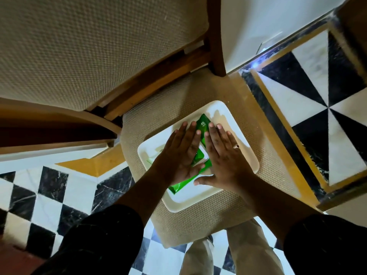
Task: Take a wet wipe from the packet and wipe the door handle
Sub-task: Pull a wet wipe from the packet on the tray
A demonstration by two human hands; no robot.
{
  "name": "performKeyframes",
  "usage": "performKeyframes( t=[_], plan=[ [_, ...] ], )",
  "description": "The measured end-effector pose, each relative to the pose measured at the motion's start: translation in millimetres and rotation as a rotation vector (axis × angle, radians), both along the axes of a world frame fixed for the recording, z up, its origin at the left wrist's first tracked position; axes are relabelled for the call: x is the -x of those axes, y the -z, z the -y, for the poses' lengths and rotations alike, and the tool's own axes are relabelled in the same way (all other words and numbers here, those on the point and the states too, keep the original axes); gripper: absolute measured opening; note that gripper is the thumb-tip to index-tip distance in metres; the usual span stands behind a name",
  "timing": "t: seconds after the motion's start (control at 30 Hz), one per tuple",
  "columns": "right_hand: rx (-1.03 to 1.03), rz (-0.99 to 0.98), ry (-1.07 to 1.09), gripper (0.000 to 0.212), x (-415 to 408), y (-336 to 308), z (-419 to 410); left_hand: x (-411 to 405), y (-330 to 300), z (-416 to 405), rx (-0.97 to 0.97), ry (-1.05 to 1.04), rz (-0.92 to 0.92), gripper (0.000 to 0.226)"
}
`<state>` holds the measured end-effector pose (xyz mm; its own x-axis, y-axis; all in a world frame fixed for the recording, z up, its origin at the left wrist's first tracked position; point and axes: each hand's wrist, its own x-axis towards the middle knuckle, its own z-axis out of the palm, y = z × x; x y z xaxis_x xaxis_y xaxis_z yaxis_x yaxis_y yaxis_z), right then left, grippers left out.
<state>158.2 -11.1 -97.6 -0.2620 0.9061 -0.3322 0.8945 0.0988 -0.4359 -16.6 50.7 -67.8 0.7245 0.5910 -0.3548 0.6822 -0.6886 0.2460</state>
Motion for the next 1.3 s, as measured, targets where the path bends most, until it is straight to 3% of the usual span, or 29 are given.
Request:
performKeyframes(
  t=[0.3, 0.5, 0.63, 0.83, 1.0, 1.13, 1.23, 1.3],
  plan=[
    [-0.01, 0.014, 0.026, 0.135, 1.7, 2.8, 0.8, -4.4, -15.5, -3.3, 0.034, 0.078, 0.03, 0.072],
    [0.042, 0.041, -0.013, 0.126, -1.4, -10.6, -0.8, 13.7, -50.3, -28.6, -0.146, 0.087, 0.133, 0.065],
    [0.072, 0.003, 0.051, 0.107, 1.1, -30.7, -4.3, 28.4, -64.3, -51.8, -0.197, 0.01, 0.063, 0.063],
    [-0.134, -0.045, 0.235, 0.035, 29.4, -53.2, 8.7, 23.7, -61.4, -38.9, -0.153, -0.007, 0.057, 0.064],
    [-0.06, 0.046, 0.296, 0.028, 46.4, -50.1, 12.3, 19.8, -57.8, -22.7, -0.007, -0.152, 0.052, 0.075],
    [0.005, -0.035, 0.538, 0.026, 58.5, -48.5, 8.3, 20.5, -55.7, -12.8, 0.038, -0.23, 0.061, 0.081],
    [0.022, 0.037, 0.522, 0.021, 62.4, -47.8, 1.3, 18.1, -56.2, -8.3, 0.042, -0.233, 0.049, 0.083],
    [-0.001, -0.031, 0.523, 0.019, 59.1, -46.7, -0.4, 16.9, -55.9, -6.9, 0.042, -0.227, 0.018, 0.085]
  ],
)
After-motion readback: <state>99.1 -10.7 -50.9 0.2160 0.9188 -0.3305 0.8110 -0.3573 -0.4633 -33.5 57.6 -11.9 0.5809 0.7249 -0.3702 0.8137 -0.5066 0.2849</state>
